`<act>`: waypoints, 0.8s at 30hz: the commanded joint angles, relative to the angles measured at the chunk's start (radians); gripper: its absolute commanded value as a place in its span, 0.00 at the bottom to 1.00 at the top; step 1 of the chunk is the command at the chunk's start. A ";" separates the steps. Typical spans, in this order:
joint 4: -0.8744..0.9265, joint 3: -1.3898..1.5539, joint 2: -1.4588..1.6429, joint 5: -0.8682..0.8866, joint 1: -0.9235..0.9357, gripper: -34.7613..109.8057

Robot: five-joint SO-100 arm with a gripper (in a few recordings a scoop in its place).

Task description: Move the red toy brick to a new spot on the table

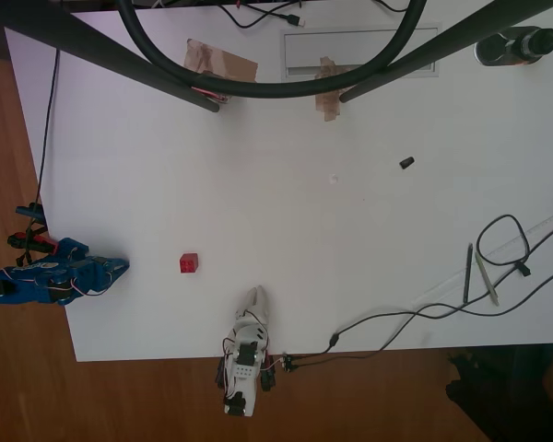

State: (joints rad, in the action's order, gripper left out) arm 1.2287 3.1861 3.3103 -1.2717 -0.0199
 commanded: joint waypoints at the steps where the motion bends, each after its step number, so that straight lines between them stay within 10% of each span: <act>1: -0.017 0.034 0.029 0.006 0.003 0.24; 24: -0.299 -0.284 -0.408 -0.212 0.003 0.24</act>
State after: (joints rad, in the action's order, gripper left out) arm 1.0124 3.0726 3.0511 -1.4711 0.0000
